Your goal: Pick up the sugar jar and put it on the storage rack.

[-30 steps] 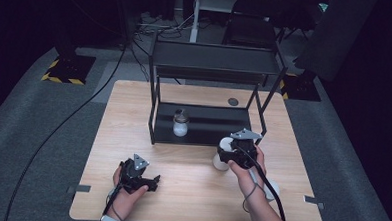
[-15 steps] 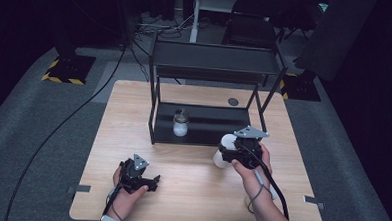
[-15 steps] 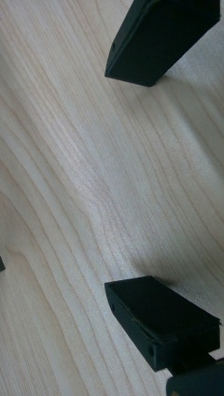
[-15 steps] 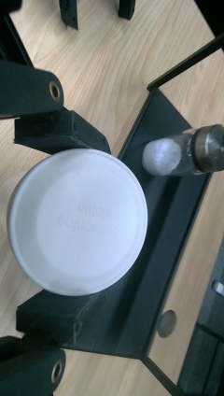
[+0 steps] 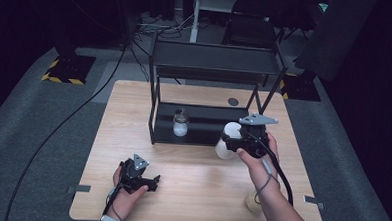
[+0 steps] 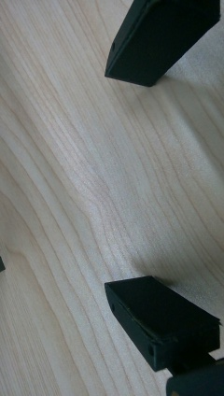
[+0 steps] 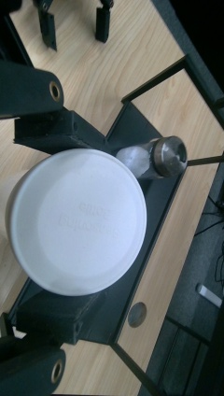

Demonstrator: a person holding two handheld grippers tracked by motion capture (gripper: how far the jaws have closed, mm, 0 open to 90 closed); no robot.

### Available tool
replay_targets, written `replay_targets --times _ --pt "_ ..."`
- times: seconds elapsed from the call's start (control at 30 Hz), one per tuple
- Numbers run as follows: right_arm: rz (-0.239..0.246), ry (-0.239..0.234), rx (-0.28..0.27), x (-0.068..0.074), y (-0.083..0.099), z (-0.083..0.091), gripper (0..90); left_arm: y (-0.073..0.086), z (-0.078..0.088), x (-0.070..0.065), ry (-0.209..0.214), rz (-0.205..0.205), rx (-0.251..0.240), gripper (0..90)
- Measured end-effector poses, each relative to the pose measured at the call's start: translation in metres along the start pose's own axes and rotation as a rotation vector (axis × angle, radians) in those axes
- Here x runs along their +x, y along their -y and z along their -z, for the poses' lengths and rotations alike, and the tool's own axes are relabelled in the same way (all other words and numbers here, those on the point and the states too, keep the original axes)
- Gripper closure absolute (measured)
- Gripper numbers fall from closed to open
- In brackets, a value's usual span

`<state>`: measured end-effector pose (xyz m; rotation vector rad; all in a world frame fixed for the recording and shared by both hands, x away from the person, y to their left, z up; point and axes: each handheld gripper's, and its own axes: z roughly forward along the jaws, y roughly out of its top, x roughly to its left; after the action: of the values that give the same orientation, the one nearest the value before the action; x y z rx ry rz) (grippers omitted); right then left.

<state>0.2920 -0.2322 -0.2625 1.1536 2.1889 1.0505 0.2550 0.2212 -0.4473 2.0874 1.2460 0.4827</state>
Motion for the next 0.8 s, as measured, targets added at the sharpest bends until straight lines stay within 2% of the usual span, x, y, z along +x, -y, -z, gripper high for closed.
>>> replay_targets --times 0.2,0.43,0.8 --pt "0.008 -0.013 -0.011 -0.003 -0.013 0.001 33.9 0.0 0.0 0.0 0.0 0.0 0.0 1.7" --pt "0.03 -0.006 -0.017 -0.005 -0.026 -0.004 33.9 0.0 0.0 0.0 0.002 0.0 0.0 1.7" --pt "0.019 -0.017 -0.006 -0.013 -0.044 -0.026 33.9 0.0 0.0 0.0 0.002 -0.001 0.0 1.7"
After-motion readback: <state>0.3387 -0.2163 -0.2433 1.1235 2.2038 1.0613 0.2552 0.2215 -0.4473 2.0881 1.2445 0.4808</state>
